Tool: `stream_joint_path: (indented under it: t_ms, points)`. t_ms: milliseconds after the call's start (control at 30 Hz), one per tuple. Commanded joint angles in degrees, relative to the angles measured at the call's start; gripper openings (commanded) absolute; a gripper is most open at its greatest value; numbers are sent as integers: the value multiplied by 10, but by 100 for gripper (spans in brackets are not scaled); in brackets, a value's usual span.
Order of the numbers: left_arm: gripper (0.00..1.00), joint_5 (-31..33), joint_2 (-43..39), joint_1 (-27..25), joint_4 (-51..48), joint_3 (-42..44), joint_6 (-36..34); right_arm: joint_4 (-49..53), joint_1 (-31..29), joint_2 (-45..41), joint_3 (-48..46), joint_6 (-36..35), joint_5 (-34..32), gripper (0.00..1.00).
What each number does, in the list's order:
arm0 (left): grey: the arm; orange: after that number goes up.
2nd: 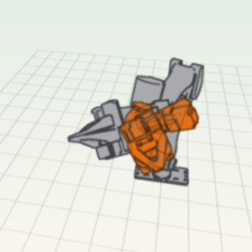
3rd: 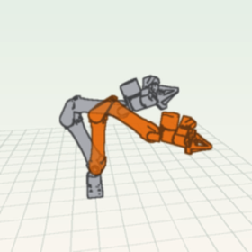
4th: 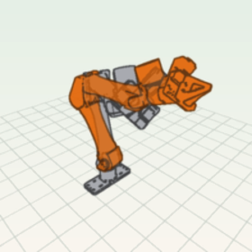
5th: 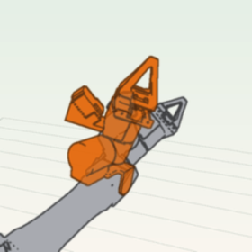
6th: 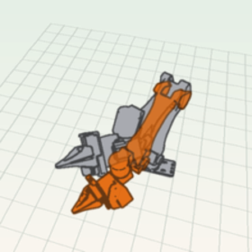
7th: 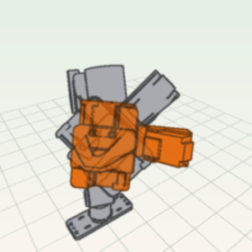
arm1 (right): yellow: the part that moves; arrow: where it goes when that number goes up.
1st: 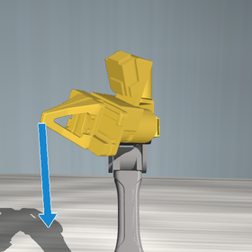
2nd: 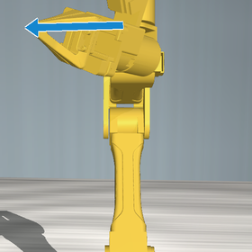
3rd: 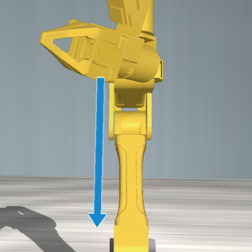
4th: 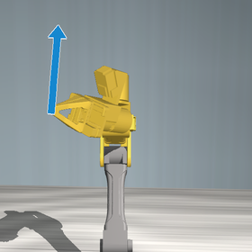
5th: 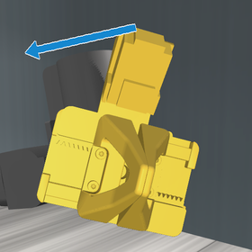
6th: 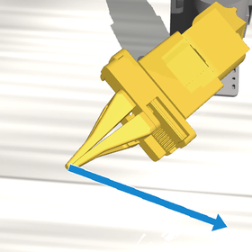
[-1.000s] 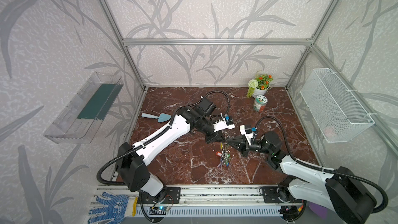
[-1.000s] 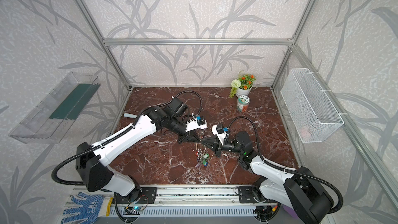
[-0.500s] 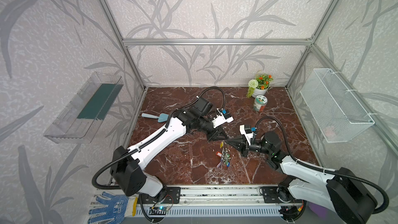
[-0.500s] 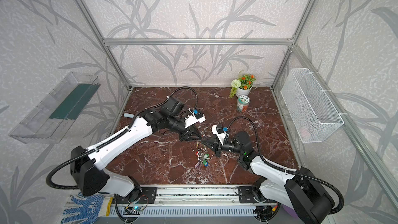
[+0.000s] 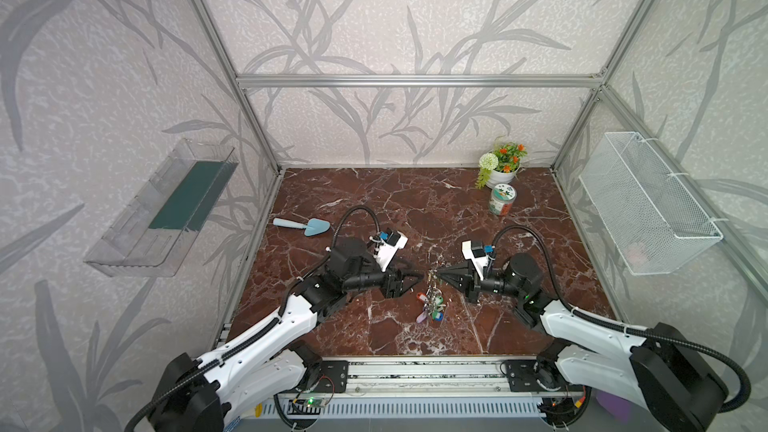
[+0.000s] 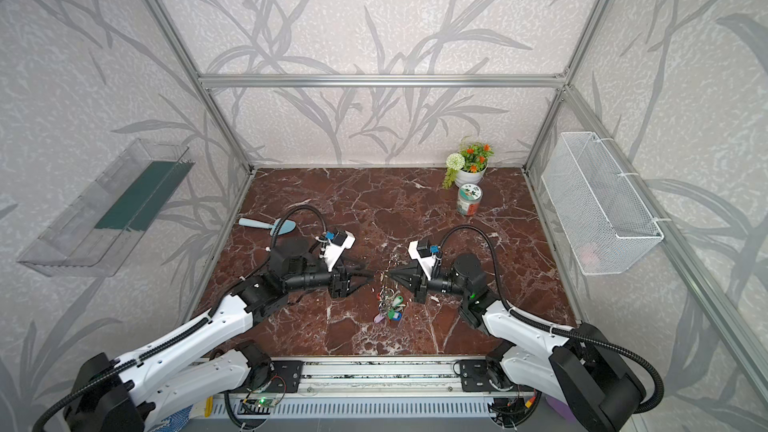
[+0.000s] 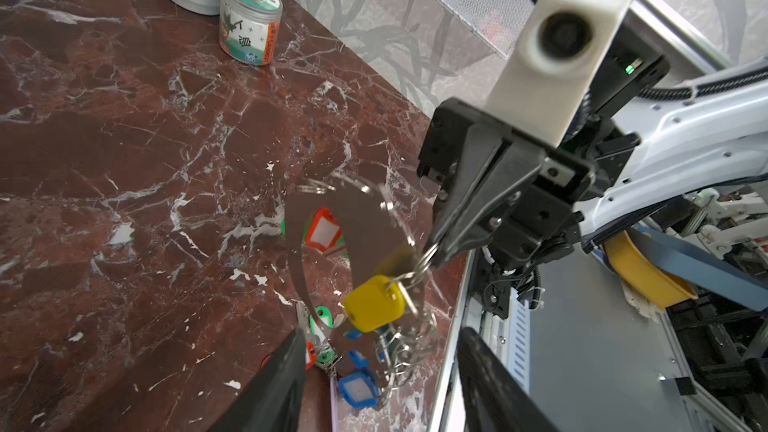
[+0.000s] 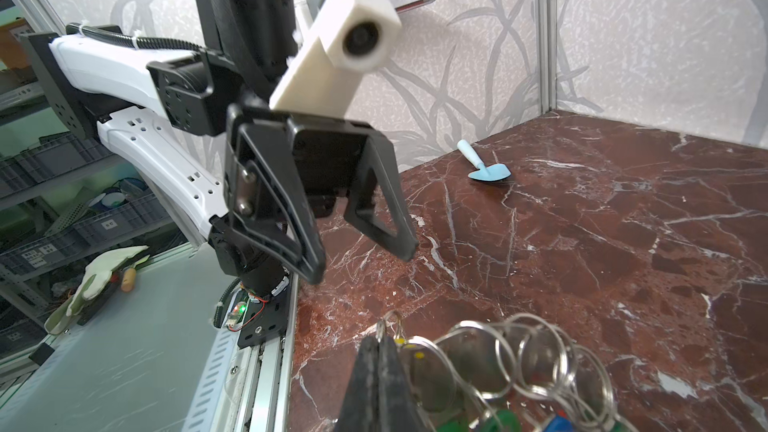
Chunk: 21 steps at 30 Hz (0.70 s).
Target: Put the keys on the keyring
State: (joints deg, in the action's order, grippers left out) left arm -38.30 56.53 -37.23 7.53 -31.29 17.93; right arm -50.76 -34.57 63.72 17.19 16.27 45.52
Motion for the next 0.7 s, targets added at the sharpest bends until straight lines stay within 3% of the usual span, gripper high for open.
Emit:
stream_joint_path:
  t_ms: [0,100,267,333,433,667]
  points:
    - [55,-36,20,-3,146,15,-17,-64,-2,0,8,15,19,0]
    - [51,-32,32,-5,196,34,-43,-72,-3,0,7,21,23,0]
    - [52,-3,52,-7,413,119,-26,-70,-3,-5,6,23,23,0]
    - [54,-36,63,-7,458,129,-25,-73,-3,-2,6,24,25,0]
    - [56,-78,68,-8,426,117,-43,-97,-3,14,7,36,30,0]
    - [54,-70,71,-7,399,110,-57,-110,-3,25,7,43,34,0]
